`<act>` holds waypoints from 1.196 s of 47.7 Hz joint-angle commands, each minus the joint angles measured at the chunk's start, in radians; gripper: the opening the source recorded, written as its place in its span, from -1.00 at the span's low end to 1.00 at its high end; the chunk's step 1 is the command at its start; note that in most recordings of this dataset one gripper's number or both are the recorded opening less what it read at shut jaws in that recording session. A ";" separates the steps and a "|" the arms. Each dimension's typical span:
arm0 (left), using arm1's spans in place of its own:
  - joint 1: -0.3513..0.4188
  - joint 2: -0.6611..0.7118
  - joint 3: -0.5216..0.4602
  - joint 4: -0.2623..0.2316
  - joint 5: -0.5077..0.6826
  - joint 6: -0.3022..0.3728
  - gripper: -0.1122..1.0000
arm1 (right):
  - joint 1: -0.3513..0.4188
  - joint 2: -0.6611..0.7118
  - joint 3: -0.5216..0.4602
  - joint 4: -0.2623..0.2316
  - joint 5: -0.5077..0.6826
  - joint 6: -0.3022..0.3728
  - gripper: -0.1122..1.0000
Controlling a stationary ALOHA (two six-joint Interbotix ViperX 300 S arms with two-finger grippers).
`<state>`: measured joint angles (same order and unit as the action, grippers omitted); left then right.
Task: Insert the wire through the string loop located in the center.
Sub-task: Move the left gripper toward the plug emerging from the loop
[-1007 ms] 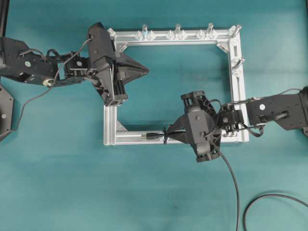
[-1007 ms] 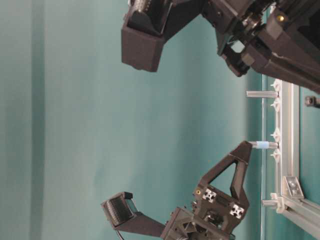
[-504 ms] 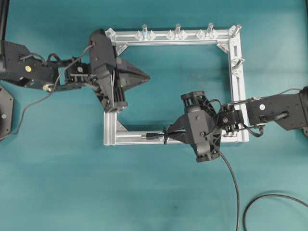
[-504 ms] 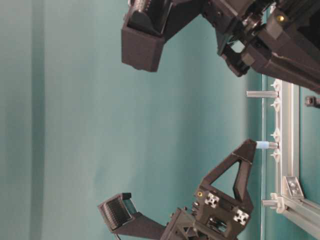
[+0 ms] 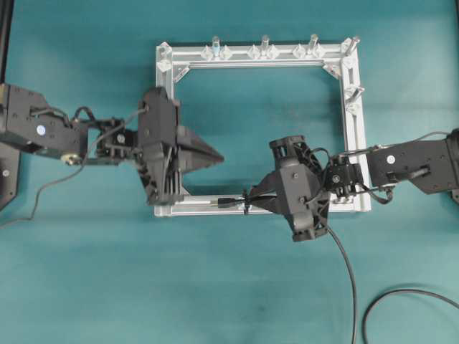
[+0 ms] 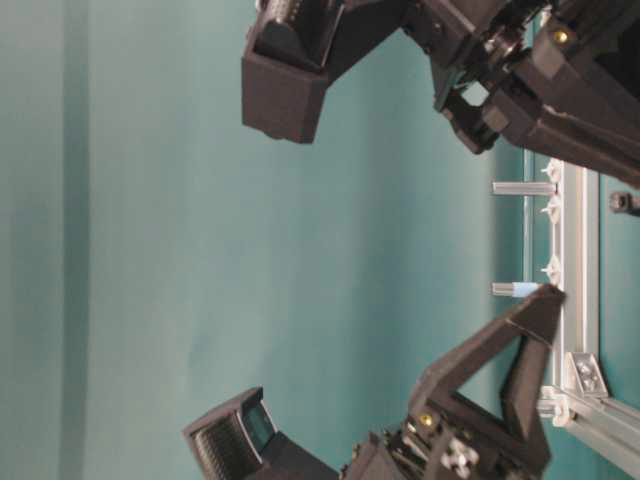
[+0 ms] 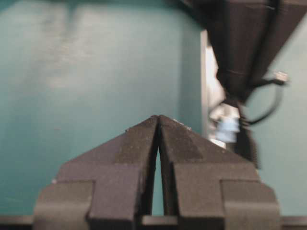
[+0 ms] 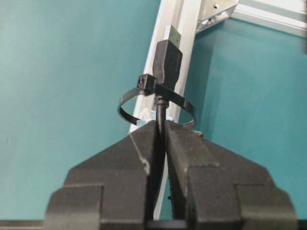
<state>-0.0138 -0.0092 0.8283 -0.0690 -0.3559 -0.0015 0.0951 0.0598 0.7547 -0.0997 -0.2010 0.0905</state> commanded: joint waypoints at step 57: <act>-0.109 -0.104 0.023 0.003 0.101 -0.003 -0.80 | -0.002 -0.012 -0.011 -0.003 -0.031 -0.002 -0.67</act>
<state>-0.1197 -0.1043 0.8544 -0.0690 -0.2546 -0.0015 0.0951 0.0598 0.7547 -0.1028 -0.2224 0.0905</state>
